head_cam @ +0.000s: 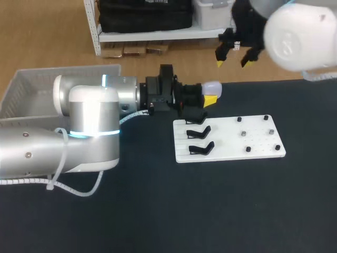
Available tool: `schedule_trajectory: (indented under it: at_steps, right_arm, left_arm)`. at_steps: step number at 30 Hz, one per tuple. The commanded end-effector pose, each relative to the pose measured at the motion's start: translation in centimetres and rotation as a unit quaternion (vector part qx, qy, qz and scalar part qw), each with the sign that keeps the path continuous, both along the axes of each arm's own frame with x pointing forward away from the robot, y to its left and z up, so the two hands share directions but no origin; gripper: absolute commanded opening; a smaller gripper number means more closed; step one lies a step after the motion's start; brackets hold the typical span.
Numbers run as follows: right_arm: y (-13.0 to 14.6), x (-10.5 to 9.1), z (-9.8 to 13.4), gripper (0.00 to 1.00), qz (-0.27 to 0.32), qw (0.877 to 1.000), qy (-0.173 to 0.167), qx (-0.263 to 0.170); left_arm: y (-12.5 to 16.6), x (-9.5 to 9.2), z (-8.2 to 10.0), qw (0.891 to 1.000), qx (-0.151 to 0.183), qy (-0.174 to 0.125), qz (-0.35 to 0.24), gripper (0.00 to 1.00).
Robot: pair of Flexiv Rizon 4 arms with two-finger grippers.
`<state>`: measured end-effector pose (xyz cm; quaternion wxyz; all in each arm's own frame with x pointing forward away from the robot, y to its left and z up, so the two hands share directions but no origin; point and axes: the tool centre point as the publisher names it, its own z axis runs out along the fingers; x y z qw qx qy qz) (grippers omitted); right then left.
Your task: Pick up each earbud case from the left stands, insert the matching earbuds, close the lid, and place the case in the box.
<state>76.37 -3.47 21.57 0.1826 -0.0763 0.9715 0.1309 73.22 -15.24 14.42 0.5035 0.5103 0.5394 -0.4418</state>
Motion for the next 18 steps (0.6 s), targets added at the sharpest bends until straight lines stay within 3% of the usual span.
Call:
schedule_trajectory:
  at_steps: [1, 9, 15, 18]
  right_arm:
    - [-0.8, -1.2, -0.3, 1.00, -0.053, 0.994, -0.074, 0.053]
    - [-0.8, -1.2, -0.3, 1.00, -0.053, 0.994, -0.074, 0.053]
    - [-0.8, -1.2, -0.3, 1.00, -0.053, 0.994, -0.074, 0.053]
    - [-0.8, -1.2, -0.3, 1.00, -0.053, 0.994, -0.074, 0.053]
  left_arm:
    - [3.8, -0.5, 1.1, 1.000, -0.006, -0.014, 0.002, 0.00]
    - [12.9, 1.0, 2.7, 0.999, 0.005, -0.052, 0.003, 0.00]
    - [19.9, 2.3, 3.7, 0.996, 0.027, -0.074, 0.049, 0.00]
    - [23.0, 2.8, 3.2, 0.994, 0.032, -0.081, 0.071, 0.00]
